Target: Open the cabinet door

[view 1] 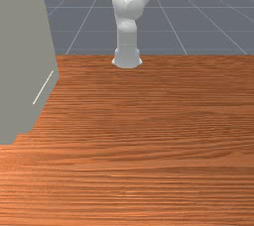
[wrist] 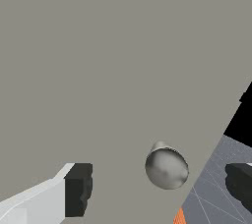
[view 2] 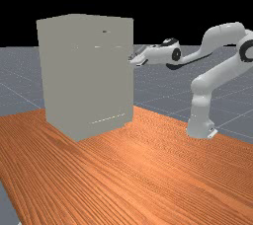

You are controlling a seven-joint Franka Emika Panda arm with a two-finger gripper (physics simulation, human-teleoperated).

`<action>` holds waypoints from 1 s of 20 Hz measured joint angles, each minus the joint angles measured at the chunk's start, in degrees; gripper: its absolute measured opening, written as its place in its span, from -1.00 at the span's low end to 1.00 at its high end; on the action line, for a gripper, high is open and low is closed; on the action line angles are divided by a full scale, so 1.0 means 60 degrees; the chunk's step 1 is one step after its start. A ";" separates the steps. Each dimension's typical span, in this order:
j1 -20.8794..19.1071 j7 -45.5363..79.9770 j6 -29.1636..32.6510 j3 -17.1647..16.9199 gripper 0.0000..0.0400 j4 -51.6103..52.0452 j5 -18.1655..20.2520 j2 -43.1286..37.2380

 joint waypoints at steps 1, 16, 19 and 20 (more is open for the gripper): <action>-0.0068 0.0068 0.0026 -0.0025 1.00 0.0020 -0.0095 0.0058; -0.0715 0.1146 0.0153 -0.0244 0.06 0.0183 -0.1584 0.0672; -0.0687 0.1190 0.0135 -0.0193 -0.13 0.0007 -0.1545 0.0565; -0.0679 0.1204 0.0139 -0.0176 -0.14 -0.0033 -0.1534 0.0552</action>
